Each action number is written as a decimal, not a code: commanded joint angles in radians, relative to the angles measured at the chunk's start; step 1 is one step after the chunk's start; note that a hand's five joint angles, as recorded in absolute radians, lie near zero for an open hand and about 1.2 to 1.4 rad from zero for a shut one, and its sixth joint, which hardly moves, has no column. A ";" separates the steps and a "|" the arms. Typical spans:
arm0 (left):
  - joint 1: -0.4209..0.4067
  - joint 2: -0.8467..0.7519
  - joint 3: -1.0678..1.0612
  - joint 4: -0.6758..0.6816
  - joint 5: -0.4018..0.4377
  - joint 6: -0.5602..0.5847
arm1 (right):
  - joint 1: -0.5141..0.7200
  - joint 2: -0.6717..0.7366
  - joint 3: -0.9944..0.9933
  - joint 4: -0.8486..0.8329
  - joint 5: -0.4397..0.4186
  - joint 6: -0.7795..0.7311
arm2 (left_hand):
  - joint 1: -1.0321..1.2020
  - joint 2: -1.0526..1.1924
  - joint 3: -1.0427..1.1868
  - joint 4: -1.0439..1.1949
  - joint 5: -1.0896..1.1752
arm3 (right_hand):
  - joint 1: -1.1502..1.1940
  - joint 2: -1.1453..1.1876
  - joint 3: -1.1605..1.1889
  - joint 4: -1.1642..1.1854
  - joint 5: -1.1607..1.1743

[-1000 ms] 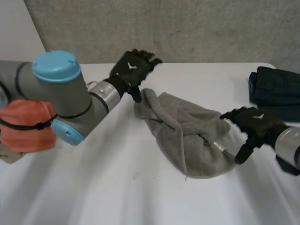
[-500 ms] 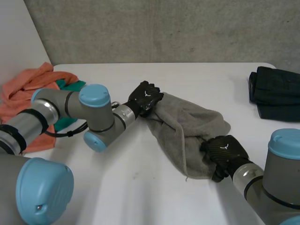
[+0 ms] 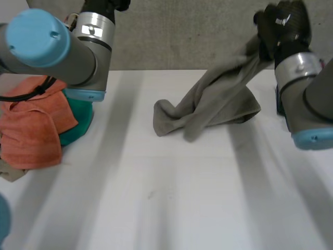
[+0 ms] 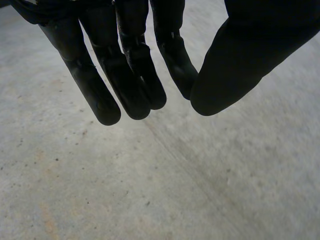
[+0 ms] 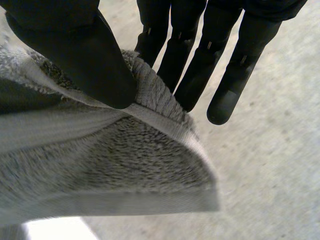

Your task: Fold the laundry.

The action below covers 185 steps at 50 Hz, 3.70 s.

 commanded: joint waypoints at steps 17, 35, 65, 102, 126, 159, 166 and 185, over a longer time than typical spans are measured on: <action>-0.067 -0.182 -0.240 -0.267 0.168 -0.108 | 0.076 -0.273 0.198 0.182 -0.127 0.017 | -0.933 -0.967 -0.963 -0.970 -0.931 | 0.276 0.219 0.212 0.200 0.229; -0.140 -0.367 -0.073 -0.270 0.154 -0.126 | 0.116 -0.517 0.201 0.342 -0.242 0.151 | 0.234 0.200 0.204 0.197 0.236 | 0.276 0.219 0.212 0.200 0.229; 0.045 -0.012 0.056 0.141 -0.032 0.004 | -0.118 0.049 -0.288 0.008 0.015 0.085 | 0.235 0.201 0.205 0.199 0.237 | 0.276 0.219 0.212 0.200 0.229; 0.051 0.437 -0.958 -0.435 -0.036 0.083 | -0.098 0.190 0.243 0.237 -0.074 -0.018 | -0.821 -0.856 -0.851 -0.858 -0.819 | 0.276 0.219 0.212 0.200 0.229; 0.321 0.385 -0.960 -0.784 0.162 -0.123 | -0.102 0.155 0.299 0.237 -0.134 -0.024 | -0.680 -0.715 -0.711 -0.717 -0.678 | 0.276 0.219 0.212 0.200 0.229; 0.346 0.433 -0.941 -0.693 0.165 -0.120 | -0.285 0.038 0.197 0.572 -0.249 -0.030 | 0.235 0.201 0.205 0.199 0.237 | -0.528 -0.584 -0.592 -0.604 -0.574; 0.334 0.439 -0.911 -0.664 0.163 -0.123 | -0.375 0.037 0.265 0.630 -0.309 -0.024 | 0.235 0.201 0.205 0.199 0.237 | -0.410 -0.467 -0.474 -0.486 -0.457; 0.323 0.427 -0.849 -0.650 0.160 -0.131 | -0.400 0.090 0.427 0.351 -0.383 0.112 | 0.235 0.201 0.205 0.199 0.237 | -0.492 -0.549 -0.556 -0.568 -0.539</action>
